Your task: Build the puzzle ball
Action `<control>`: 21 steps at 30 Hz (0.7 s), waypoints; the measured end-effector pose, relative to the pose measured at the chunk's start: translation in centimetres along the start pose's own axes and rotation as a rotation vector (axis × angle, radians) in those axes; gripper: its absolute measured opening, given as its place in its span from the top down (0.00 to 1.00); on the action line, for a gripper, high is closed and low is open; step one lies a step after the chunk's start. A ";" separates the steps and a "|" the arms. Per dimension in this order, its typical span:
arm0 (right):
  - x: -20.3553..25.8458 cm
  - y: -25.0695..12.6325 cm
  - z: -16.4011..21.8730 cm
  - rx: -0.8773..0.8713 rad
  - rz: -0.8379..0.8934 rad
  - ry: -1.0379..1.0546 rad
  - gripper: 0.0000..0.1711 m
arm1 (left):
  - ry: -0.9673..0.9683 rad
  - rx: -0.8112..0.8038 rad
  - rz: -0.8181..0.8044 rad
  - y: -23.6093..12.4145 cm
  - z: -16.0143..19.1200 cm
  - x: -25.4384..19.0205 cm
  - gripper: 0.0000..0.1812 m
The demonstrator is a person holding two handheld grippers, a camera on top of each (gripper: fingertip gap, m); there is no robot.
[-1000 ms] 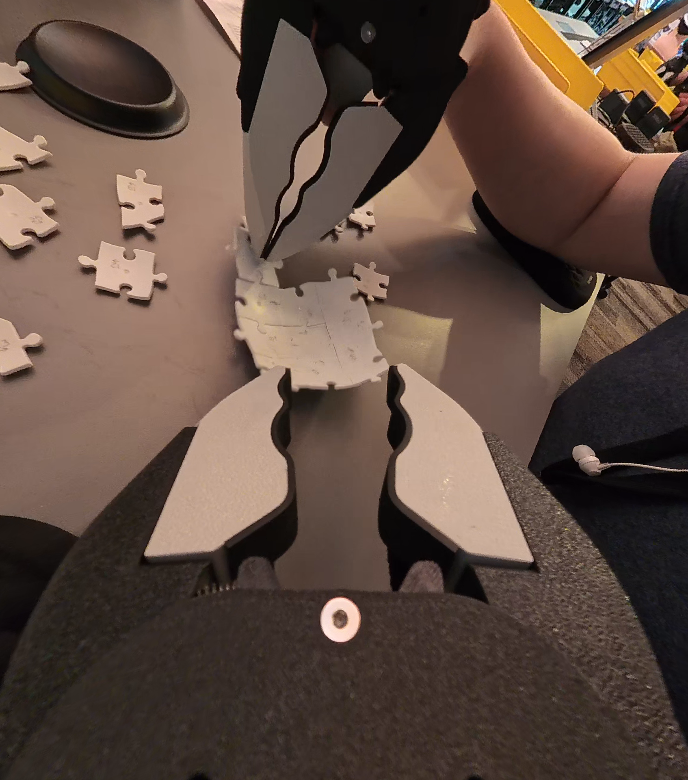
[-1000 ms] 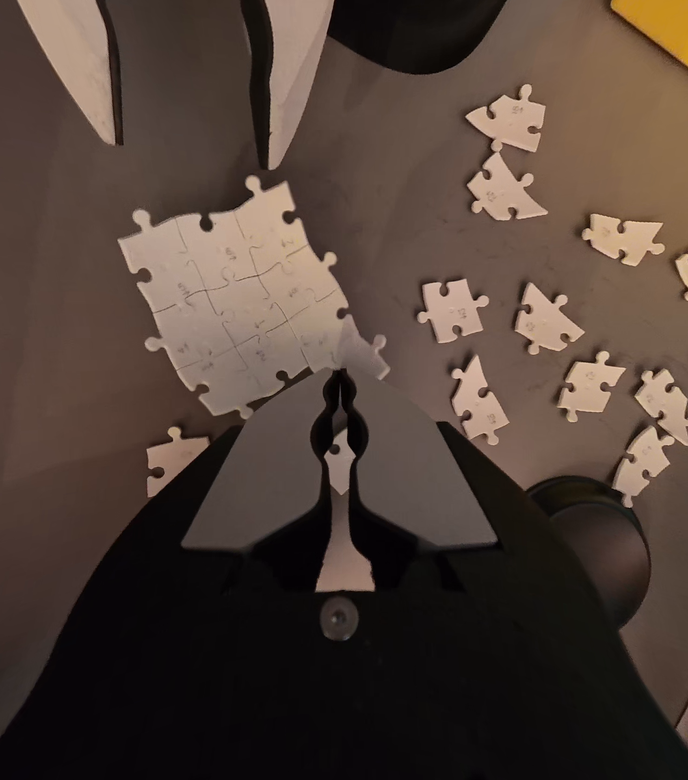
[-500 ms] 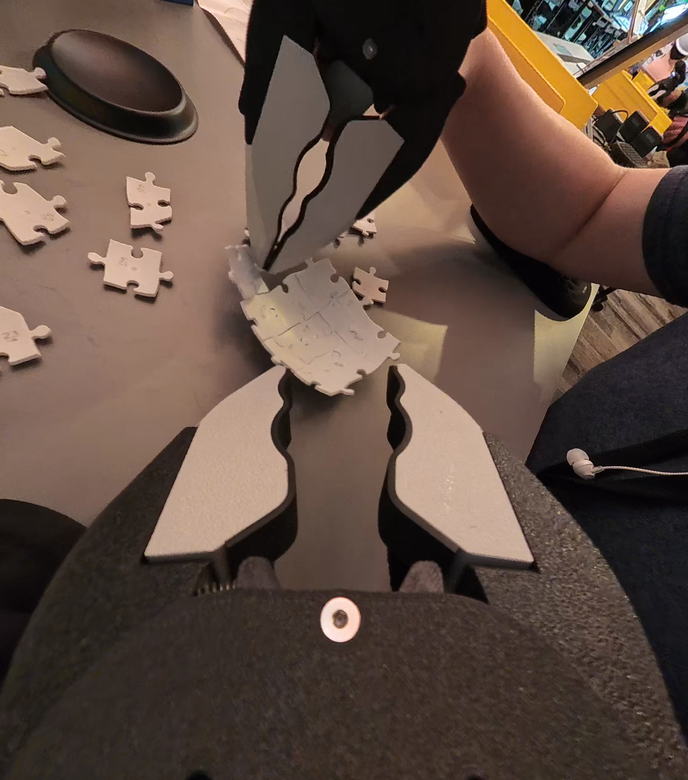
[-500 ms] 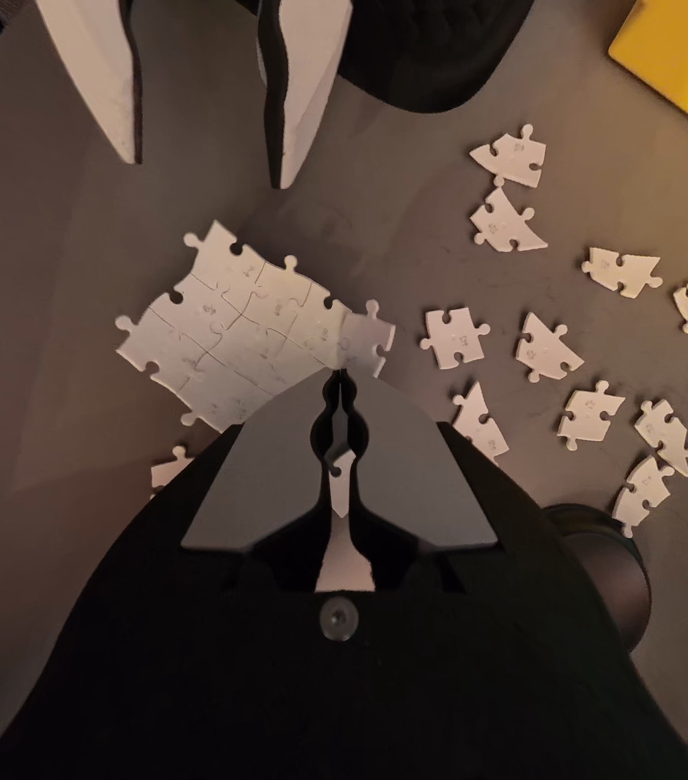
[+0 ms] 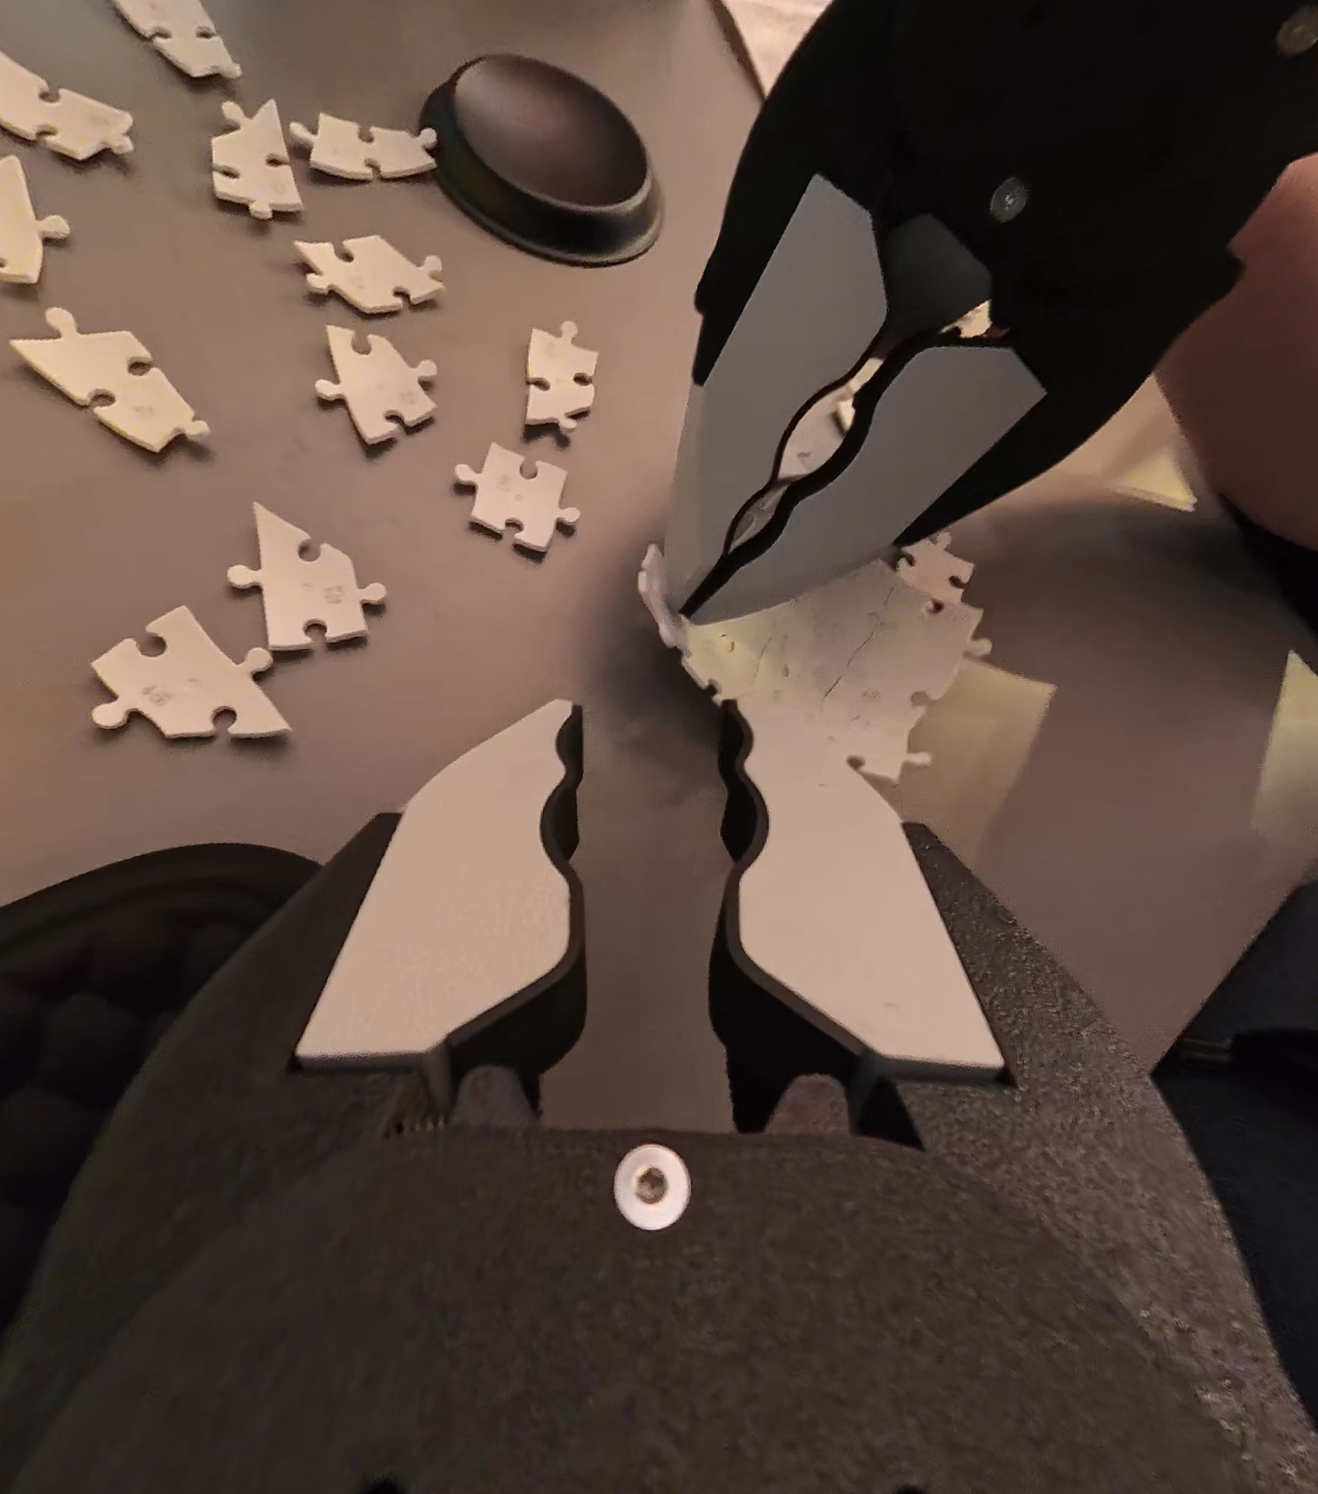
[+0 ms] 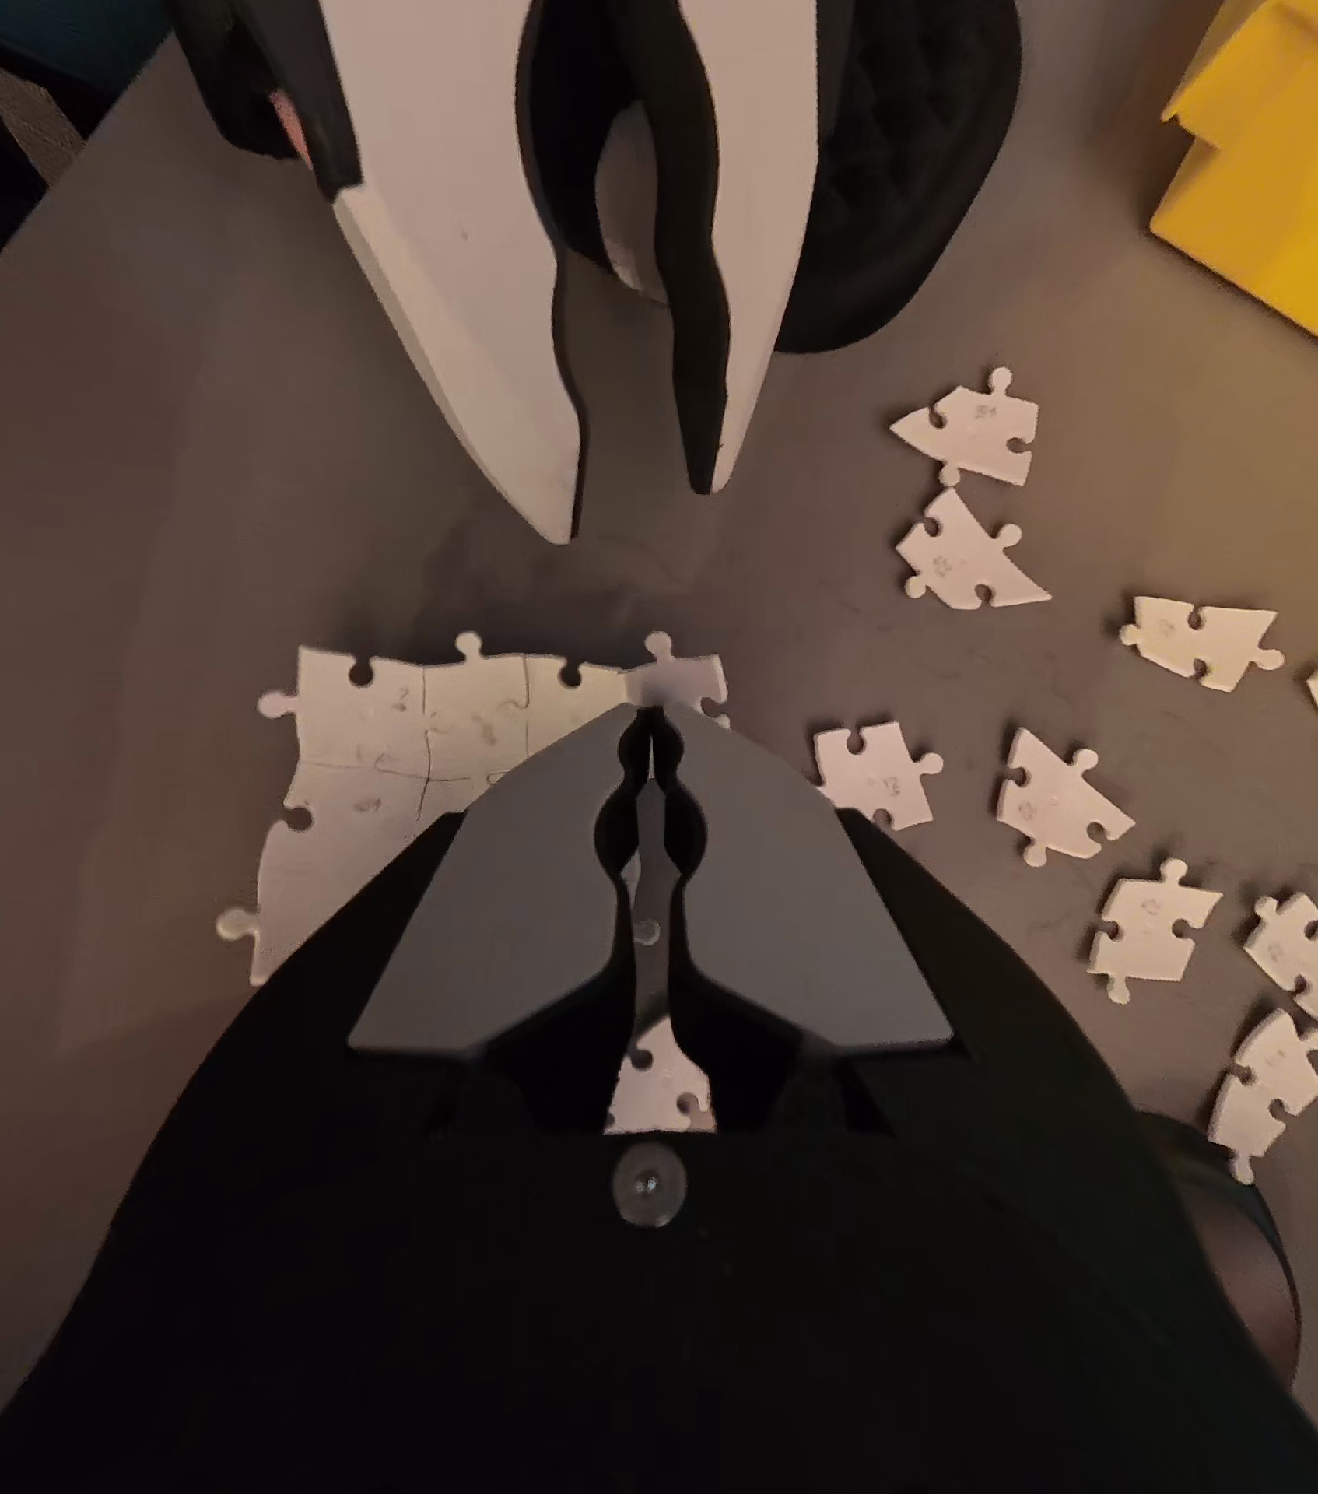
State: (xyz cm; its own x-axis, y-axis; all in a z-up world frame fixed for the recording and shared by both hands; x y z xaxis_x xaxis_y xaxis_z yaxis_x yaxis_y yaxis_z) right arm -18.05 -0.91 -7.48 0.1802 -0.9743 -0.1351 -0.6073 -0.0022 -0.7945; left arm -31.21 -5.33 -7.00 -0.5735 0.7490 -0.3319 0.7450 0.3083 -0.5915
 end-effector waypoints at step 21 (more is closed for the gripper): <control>0.8 1.8 -1.4 0.122 -0.062 -0.100 0.99 | 0.048 0.136 -0.163 2.2 0.3 0.5 0.80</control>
Point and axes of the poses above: each gripper's, where its closed fingertips meet, y out along the fingers, z out of its underside, x = y × z across the jaws, the point moved 8 cm from there along -y, back along the fingers, and after that the axes turned 3 degrees about z, right-handed, at the moved point
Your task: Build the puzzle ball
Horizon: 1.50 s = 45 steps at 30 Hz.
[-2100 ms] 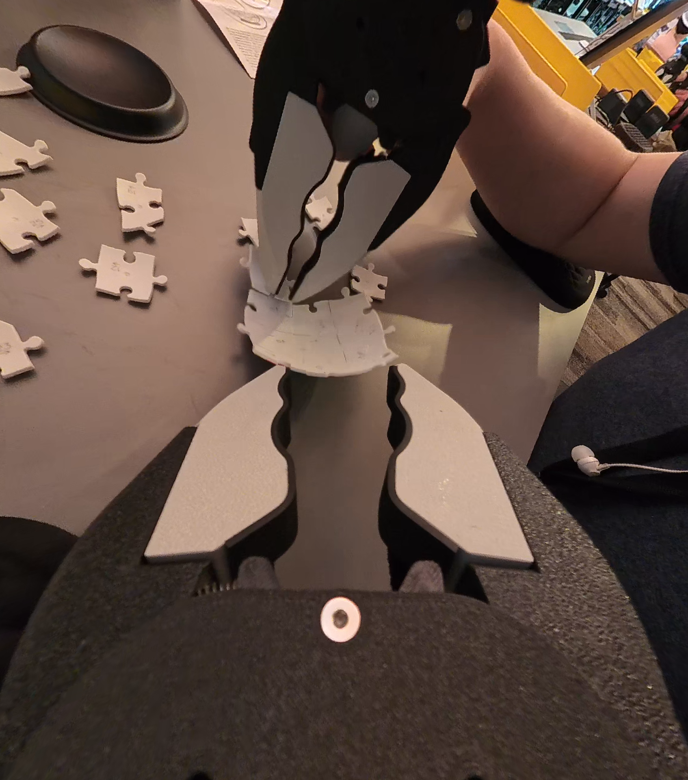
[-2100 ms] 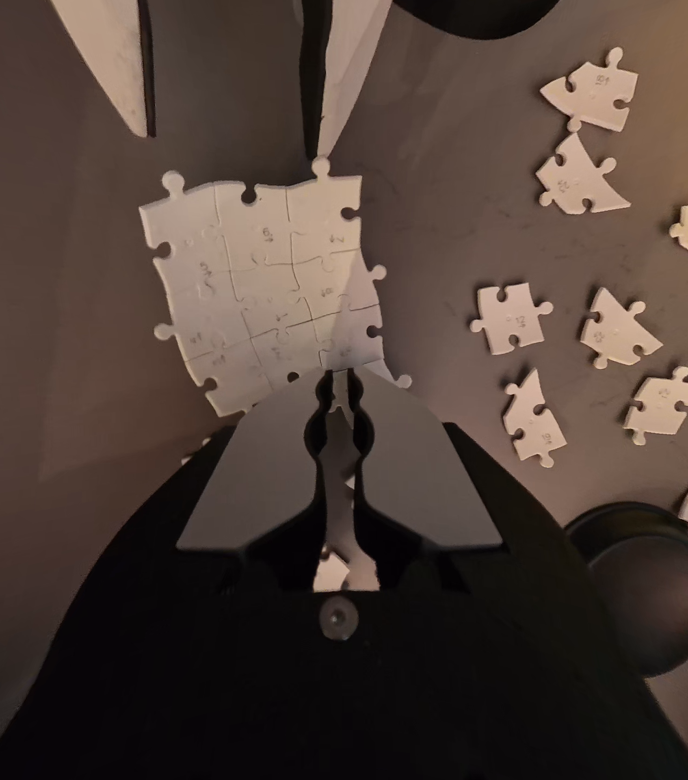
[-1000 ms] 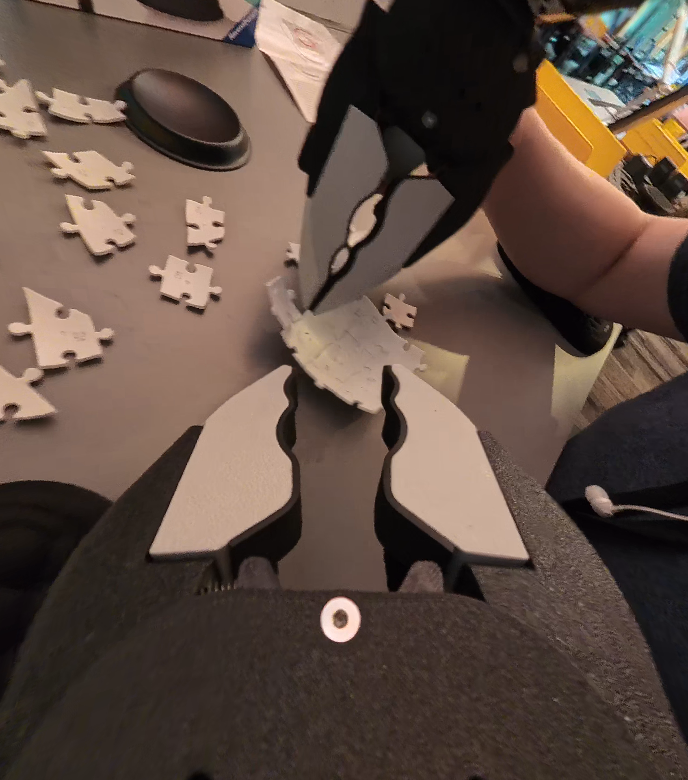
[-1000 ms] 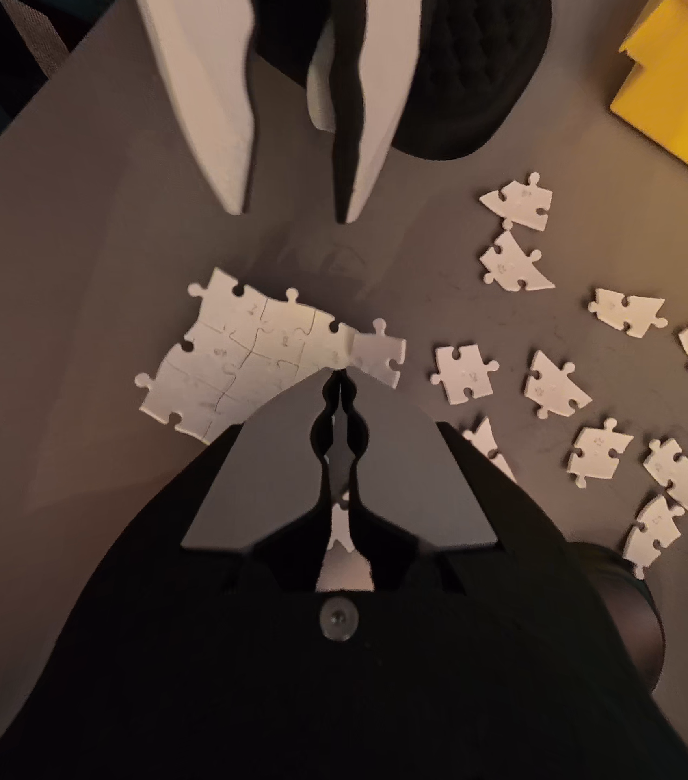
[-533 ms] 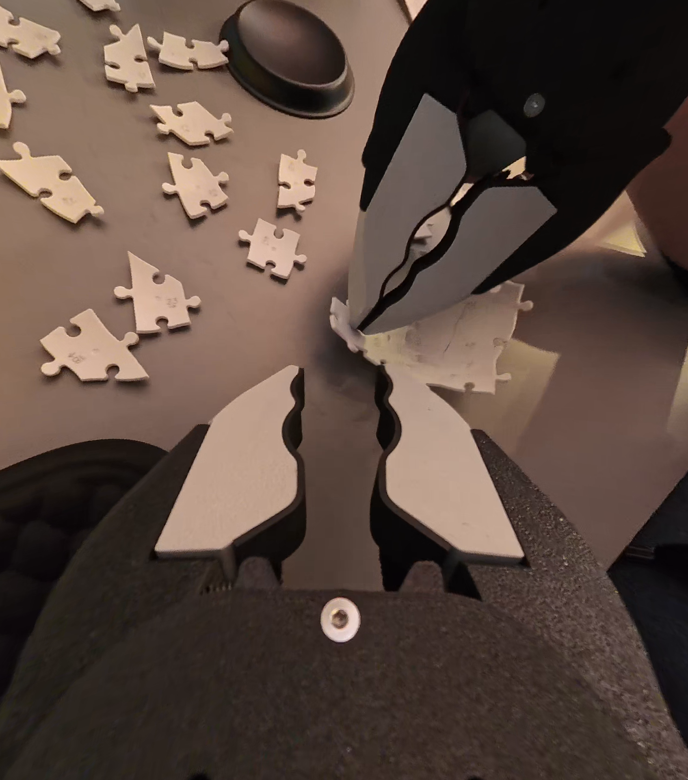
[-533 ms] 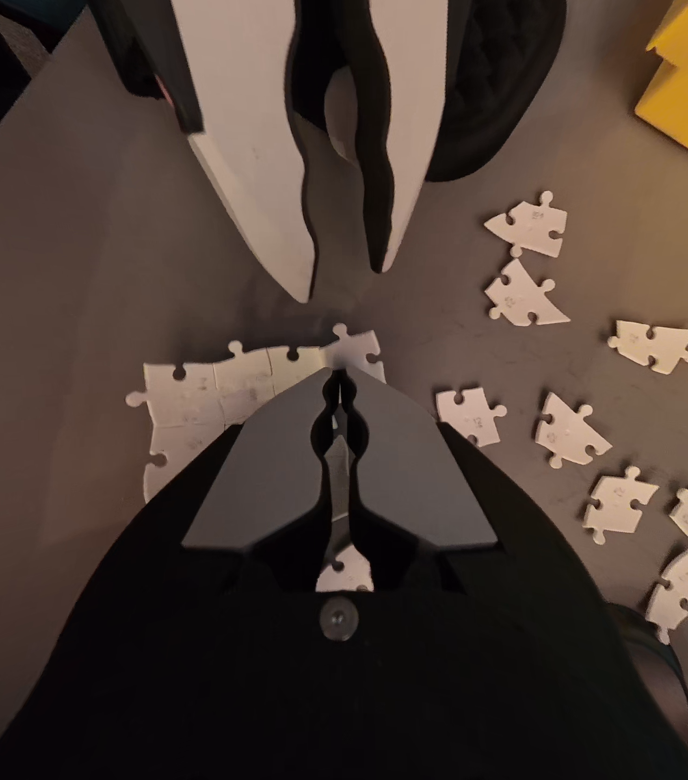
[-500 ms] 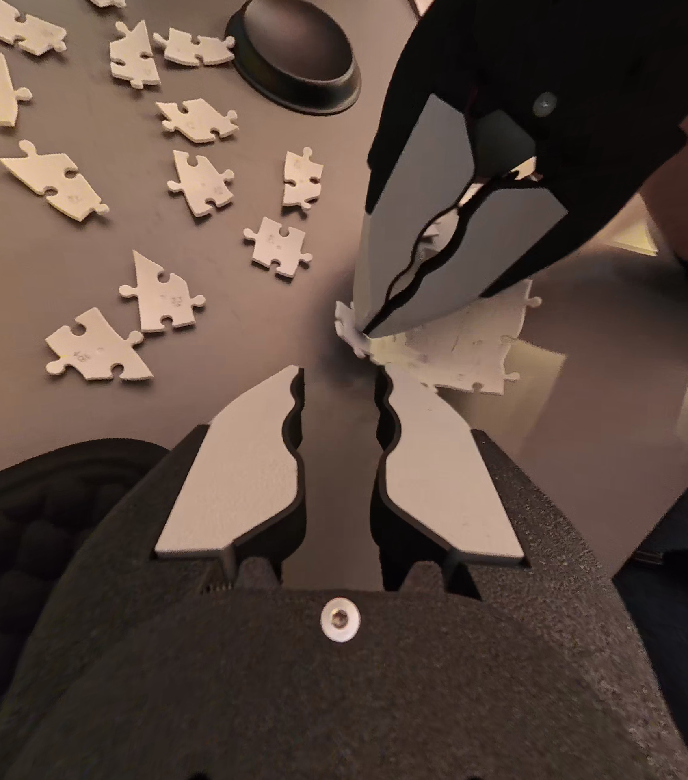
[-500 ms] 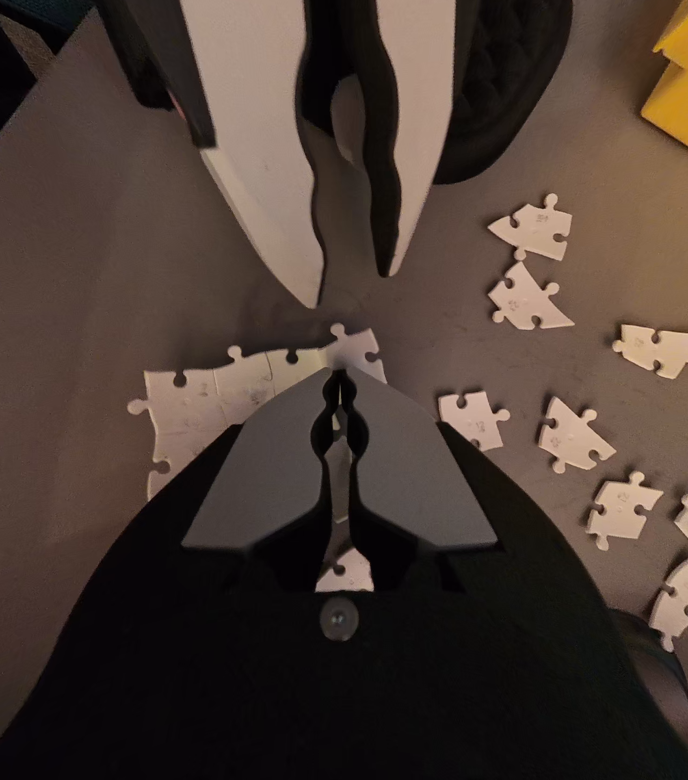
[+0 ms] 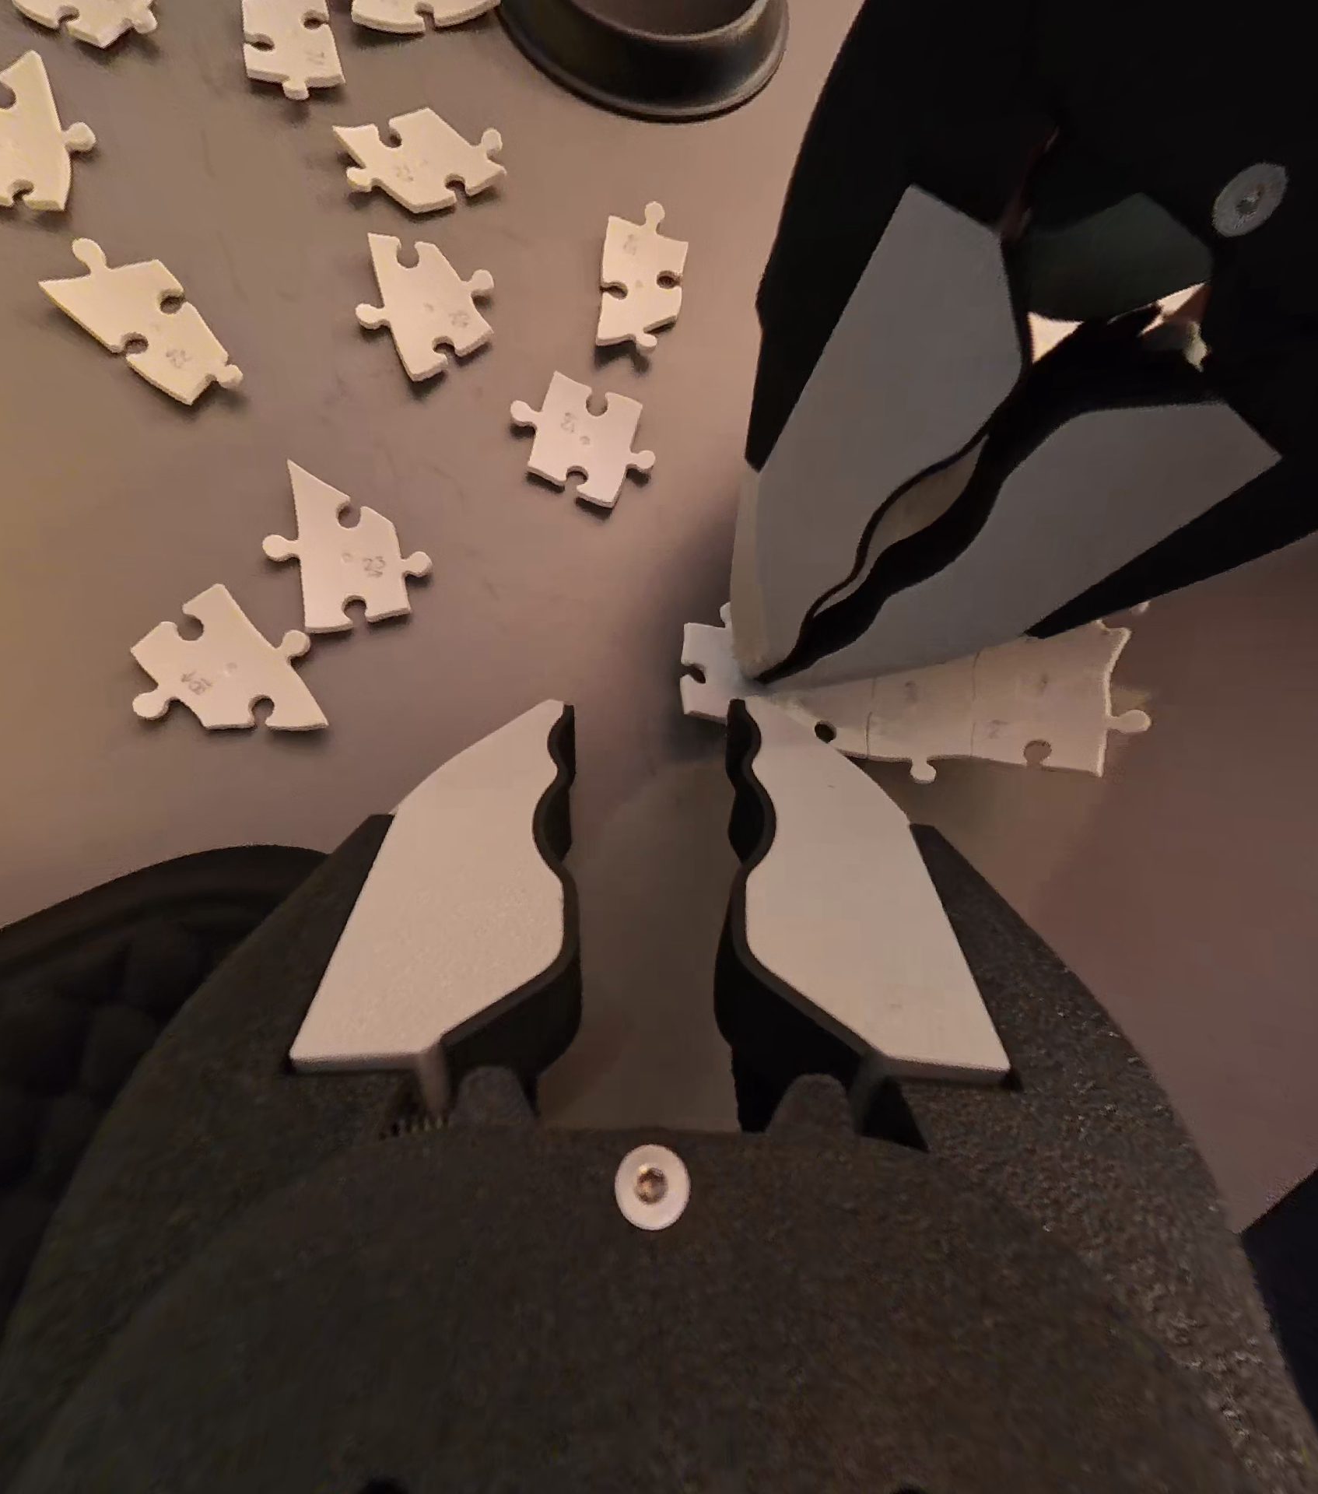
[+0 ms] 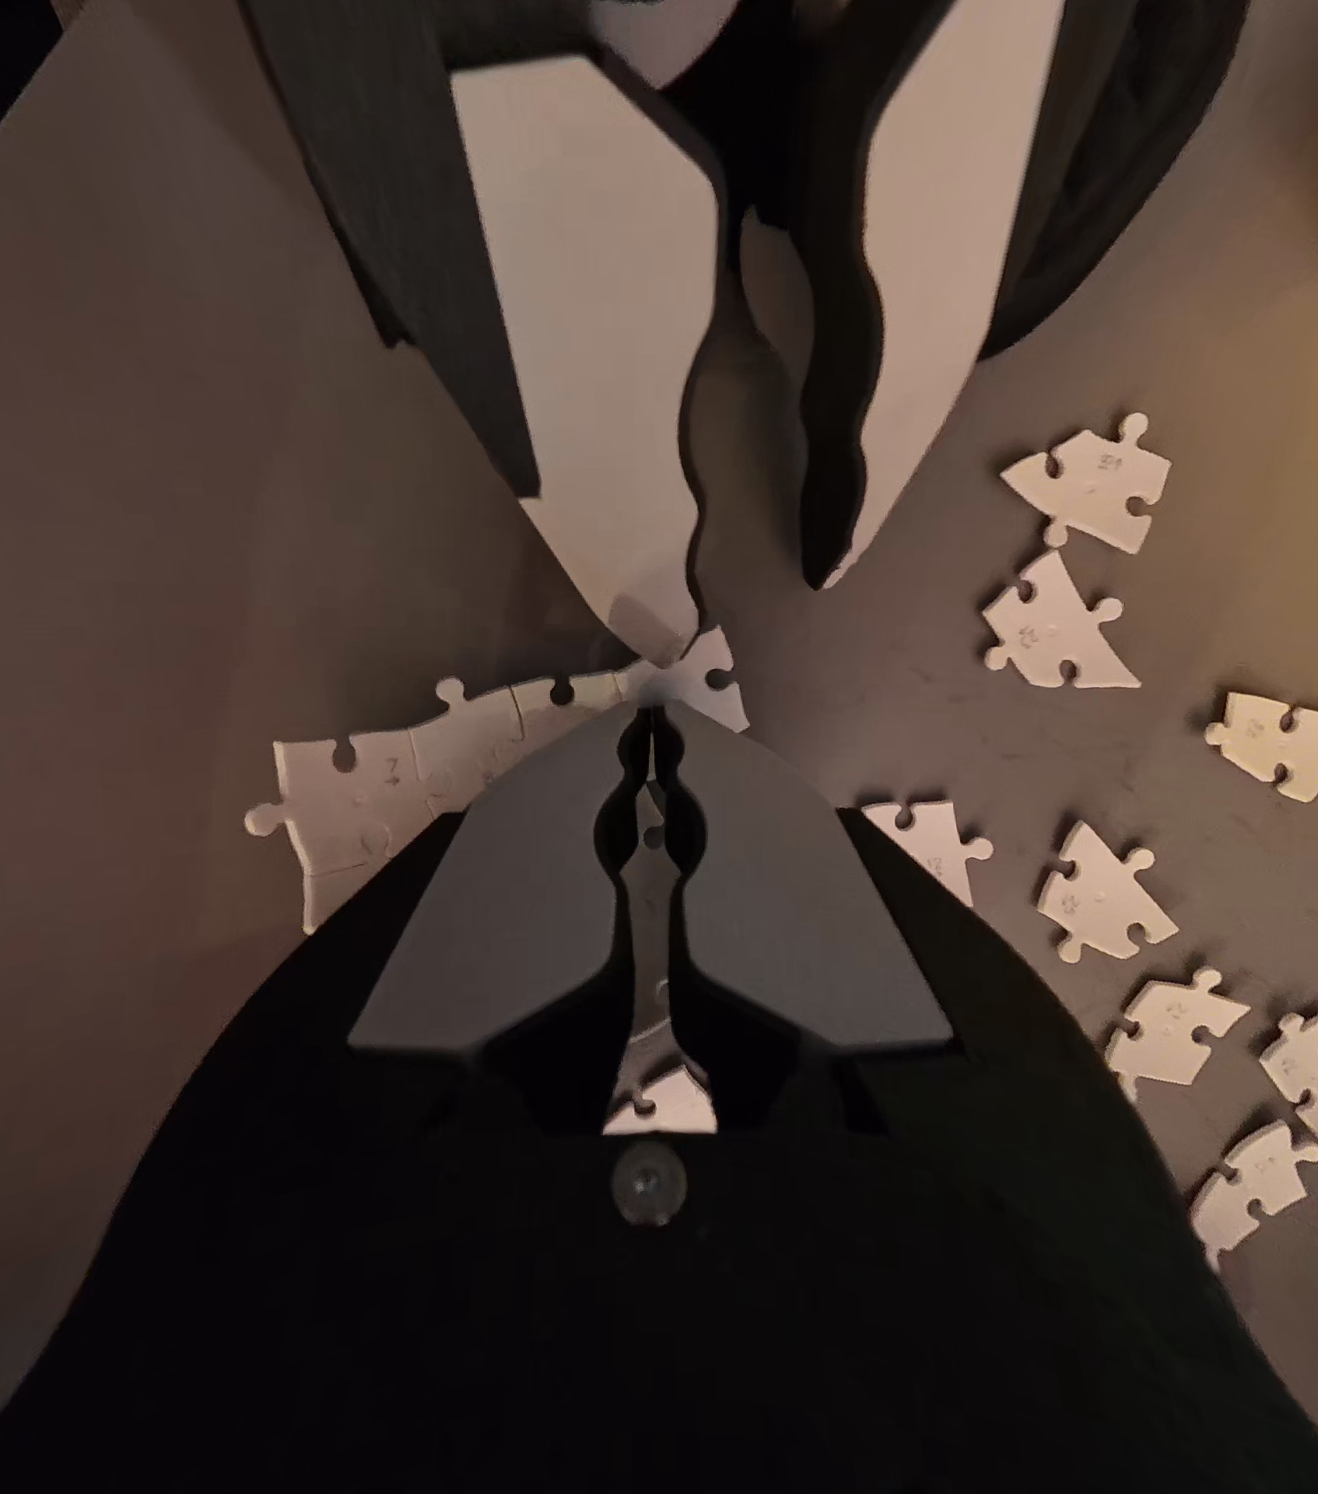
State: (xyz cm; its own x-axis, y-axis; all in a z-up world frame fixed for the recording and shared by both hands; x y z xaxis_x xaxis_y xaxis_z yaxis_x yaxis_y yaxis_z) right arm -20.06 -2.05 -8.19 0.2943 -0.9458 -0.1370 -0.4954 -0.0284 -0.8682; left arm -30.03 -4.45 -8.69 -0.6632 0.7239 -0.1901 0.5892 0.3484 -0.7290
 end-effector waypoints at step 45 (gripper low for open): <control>-1.8 -0.4 -0.3 -0.052 -0.319 0.329 0.99 | -0.079 0.014 0.031 -0.3 1.1 -0.4 0.87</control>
Point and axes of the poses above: each gripper's, where its closed fingertips meet, y out along the fingers, z out of its underside, x = y × z across the jaws, the point moved 8 cm from there along -y, back along the fingers, and after that the axes turned 3 degrees about z, right-handed, at the moved point
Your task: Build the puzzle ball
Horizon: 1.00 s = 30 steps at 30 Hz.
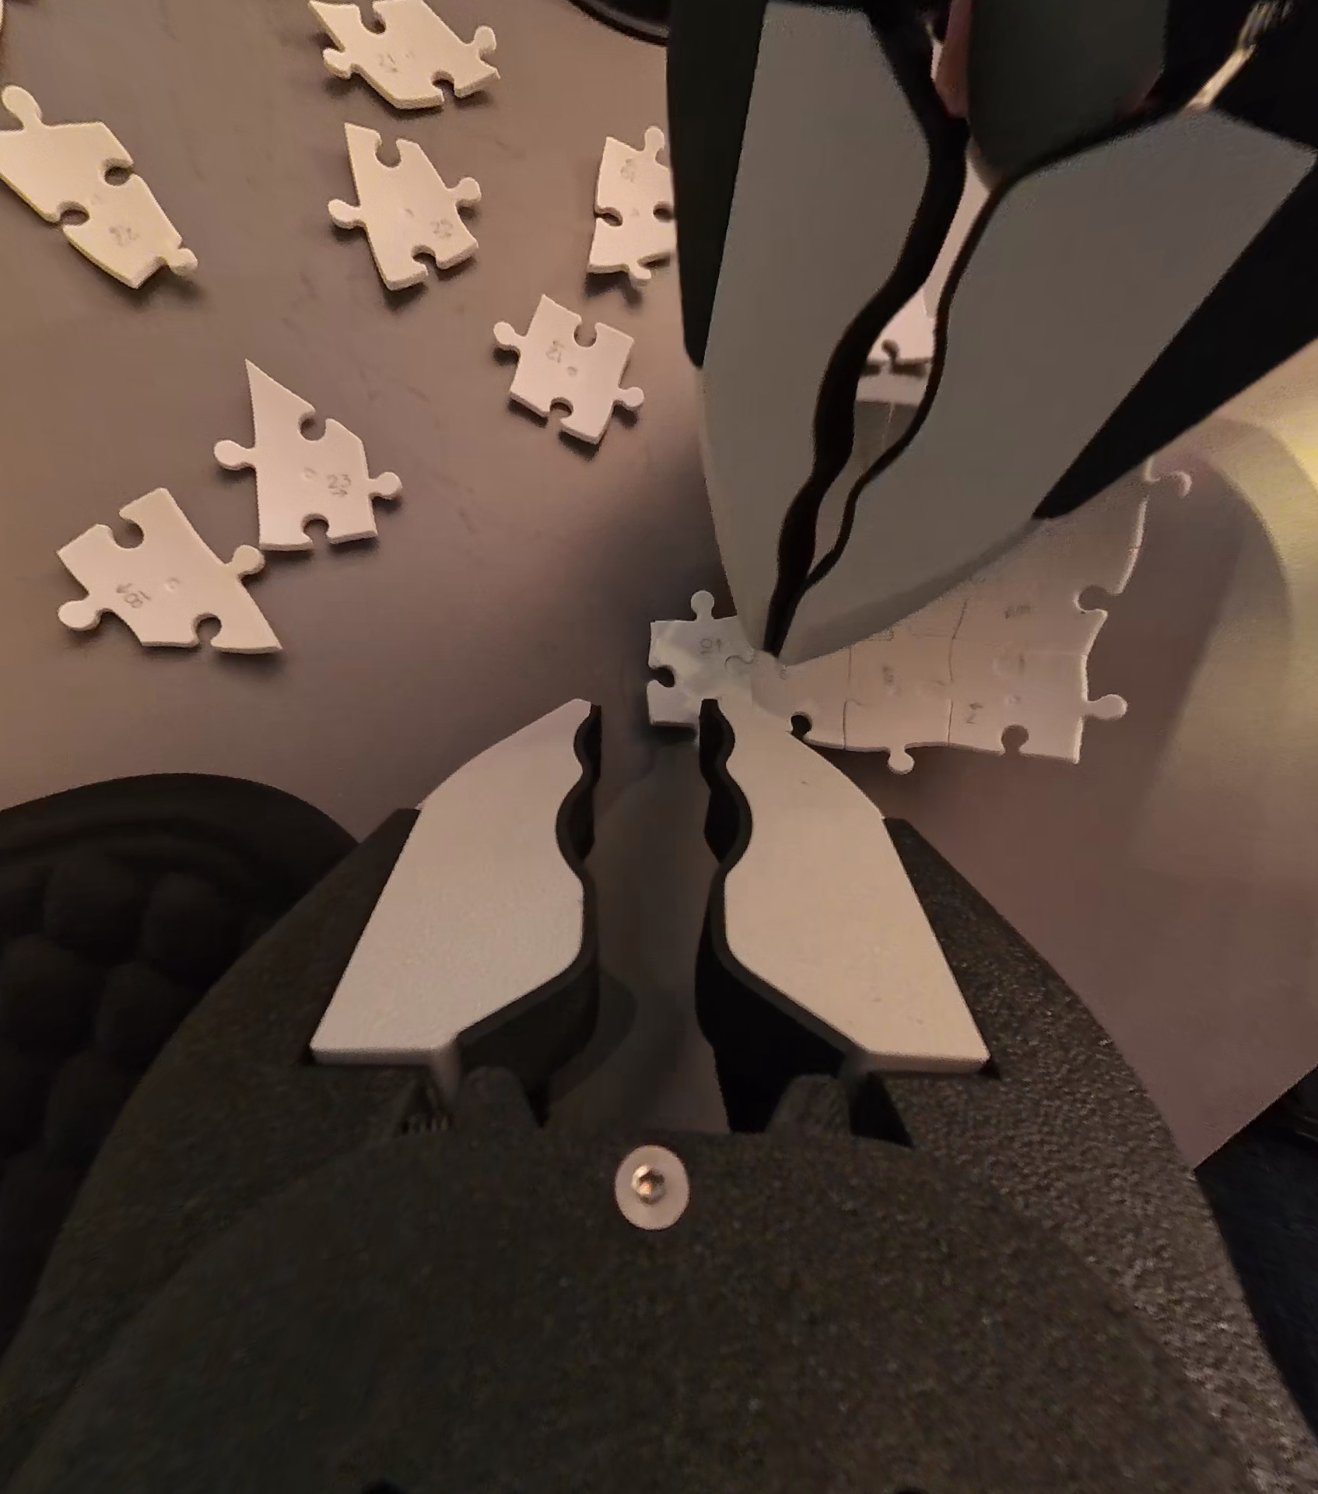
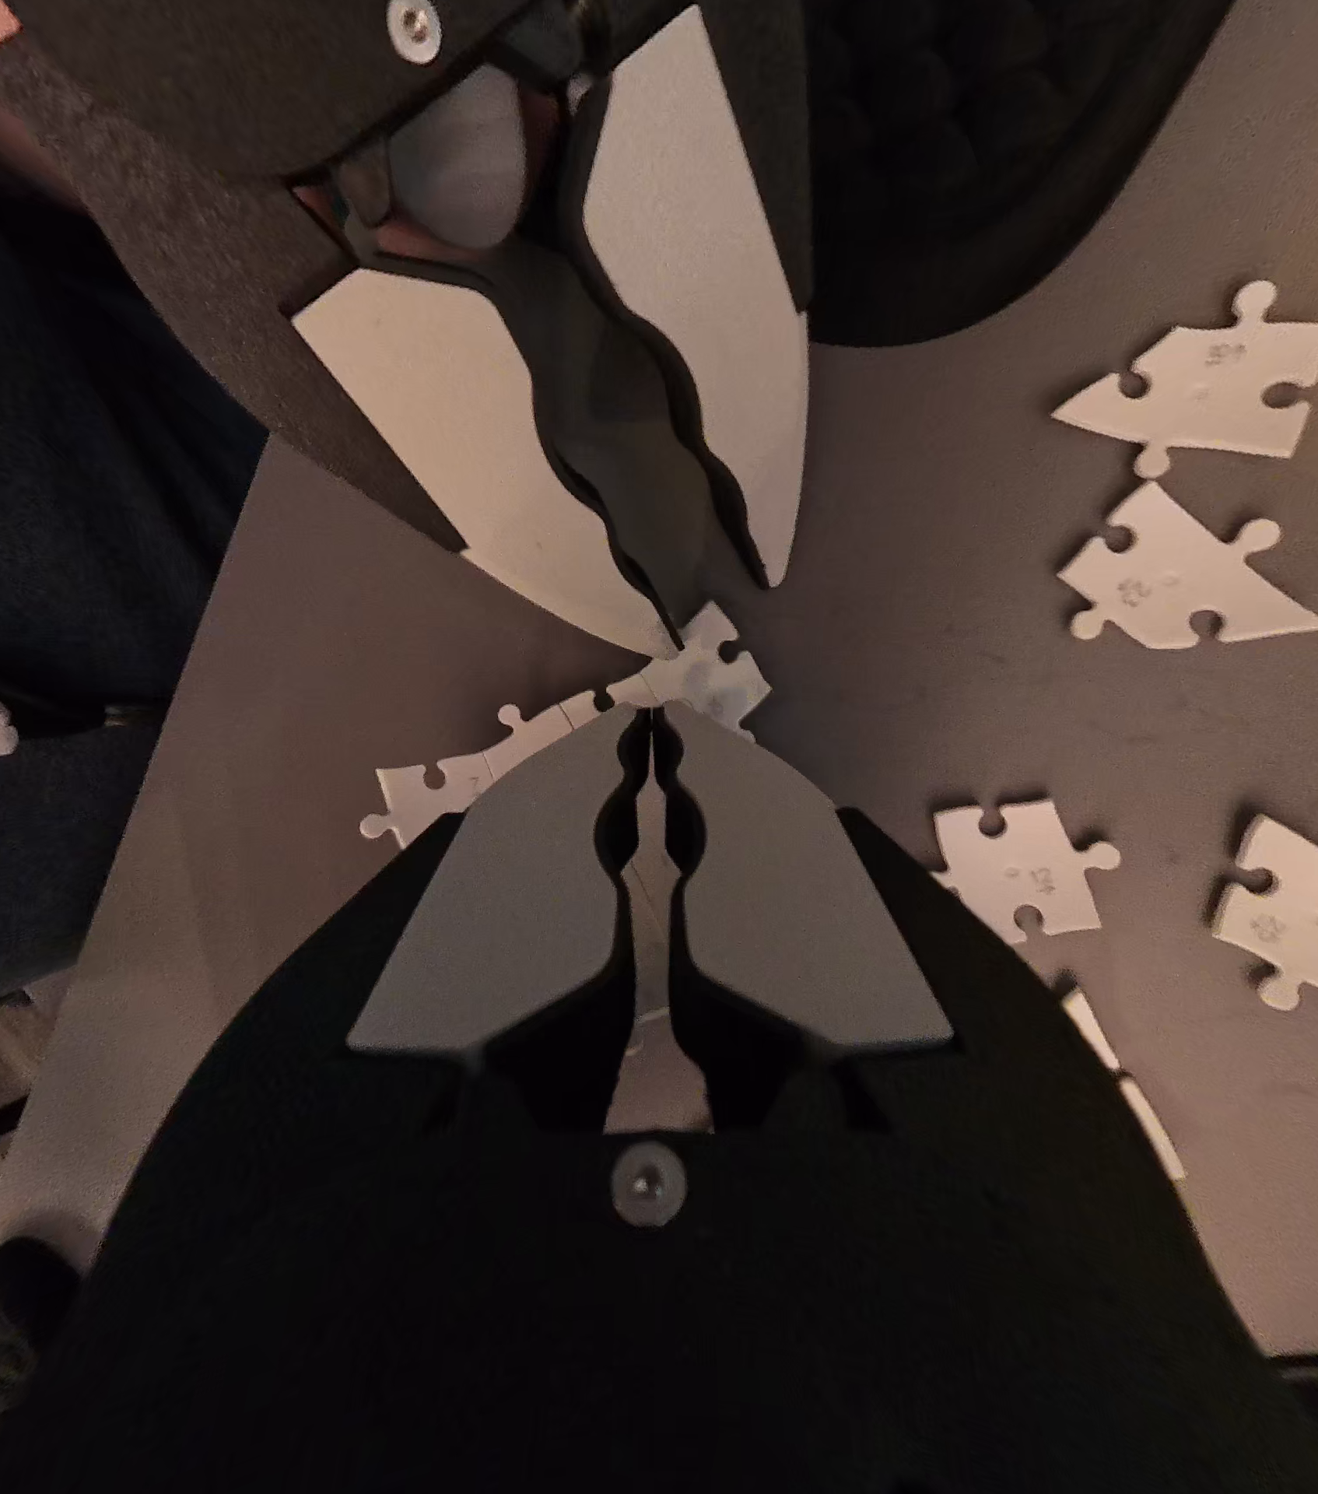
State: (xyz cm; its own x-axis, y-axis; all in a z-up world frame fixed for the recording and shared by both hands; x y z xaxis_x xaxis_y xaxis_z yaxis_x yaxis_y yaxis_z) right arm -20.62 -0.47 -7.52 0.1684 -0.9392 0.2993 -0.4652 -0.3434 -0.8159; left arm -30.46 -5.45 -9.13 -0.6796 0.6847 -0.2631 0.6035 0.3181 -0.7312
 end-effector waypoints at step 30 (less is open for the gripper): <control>-2.1 1.0 1.1 0.055 -0.371 -0.020 0.87 | -0.145 -0.107 0.314 -1.1 0.2 -0.7 0.83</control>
Point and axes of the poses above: each gripper's, where its closed fingertips meet, y out along the fingers, z out of its underside, x = y × z across the jaws, the point moved 8 cm from there along -y, back along the fingers, and after that the axes turned 3 degrees about z, right-handed, at the moved point
